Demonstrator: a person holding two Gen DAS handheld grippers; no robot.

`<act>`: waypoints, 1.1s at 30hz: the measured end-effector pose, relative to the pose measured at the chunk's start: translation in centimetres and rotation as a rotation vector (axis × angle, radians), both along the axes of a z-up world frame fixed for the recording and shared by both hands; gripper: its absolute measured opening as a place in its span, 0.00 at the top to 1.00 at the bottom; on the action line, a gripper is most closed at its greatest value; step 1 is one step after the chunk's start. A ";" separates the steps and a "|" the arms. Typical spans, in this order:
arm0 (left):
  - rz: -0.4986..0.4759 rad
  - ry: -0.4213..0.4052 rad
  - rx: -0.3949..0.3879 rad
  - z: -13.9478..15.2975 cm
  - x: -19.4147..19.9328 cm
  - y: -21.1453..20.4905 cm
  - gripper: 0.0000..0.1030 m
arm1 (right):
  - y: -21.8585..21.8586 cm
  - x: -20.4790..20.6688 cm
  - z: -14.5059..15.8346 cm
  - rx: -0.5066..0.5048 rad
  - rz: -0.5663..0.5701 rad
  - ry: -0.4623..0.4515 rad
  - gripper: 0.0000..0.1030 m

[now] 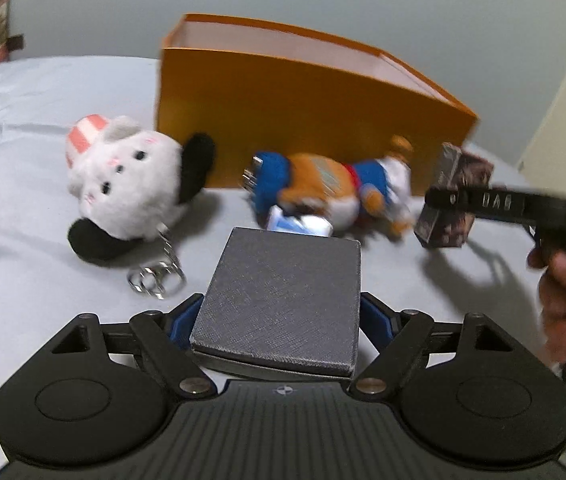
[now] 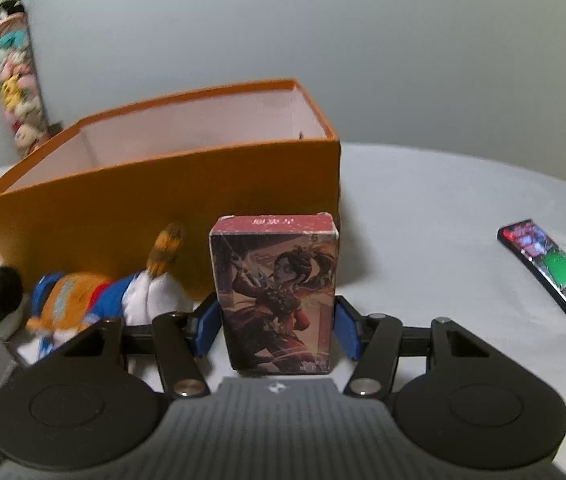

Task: Organize objects
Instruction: 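Lift the grey box and card deck and carry both toward the orange box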

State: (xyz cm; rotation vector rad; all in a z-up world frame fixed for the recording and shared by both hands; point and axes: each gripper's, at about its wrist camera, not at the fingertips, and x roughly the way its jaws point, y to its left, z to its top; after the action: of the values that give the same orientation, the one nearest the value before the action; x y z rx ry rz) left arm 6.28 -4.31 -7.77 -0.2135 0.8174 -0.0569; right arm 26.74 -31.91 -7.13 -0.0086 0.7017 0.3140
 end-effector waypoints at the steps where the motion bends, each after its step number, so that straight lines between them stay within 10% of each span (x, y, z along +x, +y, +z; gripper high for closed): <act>1: -0.009 0.005 0.013 0.0 -0.4 -0.6 0.09 | -0.4 -0.2 0.4 -0.008 0.028 0.035 0.41; 10: -0.025 0.047 0.139 -0.4 -2.3 -4.2 0.09 | -1.0 -2.2 1.4 -0.192 0.297 0.275 0.41; 22: 0.006 -0.035 0.189 -2.0 -1.4 -5.0 0.08 | -0.2 -3.8 -1.6 -0.212 0.349 0.065 0.41; 33: -0.003 -0.028 0.205 -1.8 -1.5 -5.3 0.13 | -0.9 -4.1 -1.9 -0.168 0.317 0.065 0.42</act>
State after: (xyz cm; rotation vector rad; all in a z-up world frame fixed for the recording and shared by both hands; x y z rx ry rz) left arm 4.80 -9.63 -9.61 -0.0177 0.7898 0.0213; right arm 22.68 -32.79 -9.00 -0.2728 0.7904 0.5593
